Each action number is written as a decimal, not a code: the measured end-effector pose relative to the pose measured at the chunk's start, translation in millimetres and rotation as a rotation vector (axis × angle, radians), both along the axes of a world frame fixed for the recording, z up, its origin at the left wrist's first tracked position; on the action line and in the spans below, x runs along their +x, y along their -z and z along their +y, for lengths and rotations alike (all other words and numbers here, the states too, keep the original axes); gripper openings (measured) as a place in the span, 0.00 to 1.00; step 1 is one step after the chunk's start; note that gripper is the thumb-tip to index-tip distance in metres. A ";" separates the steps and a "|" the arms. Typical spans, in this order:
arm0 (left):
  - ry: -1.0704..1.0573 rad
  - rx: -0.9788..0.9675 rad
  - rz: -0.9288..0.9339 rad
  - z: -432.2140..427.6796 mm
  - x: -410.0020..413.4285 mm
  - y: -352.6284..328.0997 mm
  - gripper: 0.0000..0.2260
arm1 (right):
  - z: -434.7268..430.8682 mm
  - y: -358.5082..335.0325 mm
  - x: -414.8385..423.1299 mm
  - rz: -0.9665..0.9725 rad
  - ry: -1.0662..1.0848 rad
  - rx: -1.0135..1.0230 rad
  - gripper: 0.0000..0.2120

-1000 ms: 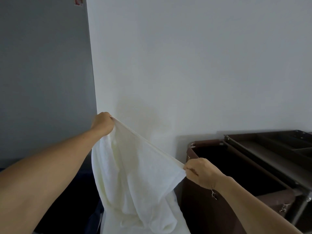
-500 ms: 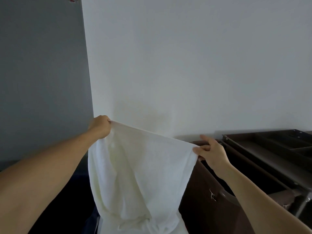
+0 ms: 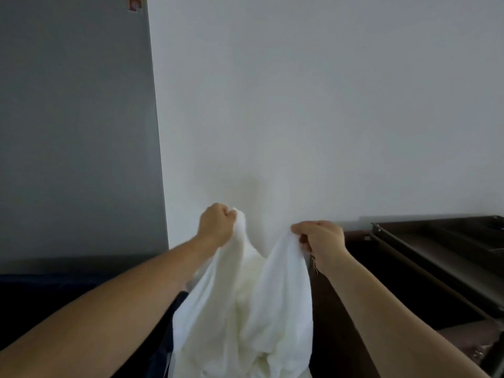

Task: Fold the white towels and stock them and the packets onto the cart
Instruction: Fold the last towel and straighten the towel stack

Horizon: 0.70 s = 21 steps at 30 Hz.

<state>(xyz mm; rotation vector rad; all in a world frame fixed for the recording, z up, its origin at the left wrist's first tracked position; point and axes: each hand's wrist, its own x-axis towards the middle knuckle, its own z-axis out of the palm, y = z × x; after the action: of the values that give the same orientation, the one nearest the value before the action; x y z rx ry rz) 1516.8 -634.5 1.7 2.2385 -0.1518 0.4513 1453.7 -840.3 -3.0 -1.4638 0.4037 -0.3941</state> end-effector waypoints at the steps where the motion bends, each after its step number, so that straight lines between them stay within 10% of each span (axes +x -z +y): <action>1: 0.034 -0.021 0.017 -11.4 -8.7 4.6 0.19 | 11.6 -2.5 1.8 -0.013 0.012 -0.064 0.07; 21: 0.042 -0.308 0.007 -55.1 -45.2 31.7 0.05 | 75.8 9.0 -3.7 -0.070 -0.021 -0.355 0.11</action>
<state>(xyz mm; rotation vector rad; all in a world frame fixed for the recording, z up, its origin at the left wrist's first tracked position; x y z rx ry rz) 1471.6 -689.6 -30.0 1.9311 -0.1166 0.4143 1450.0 -764.4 -12.0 -1.7915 0.2702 -0.5176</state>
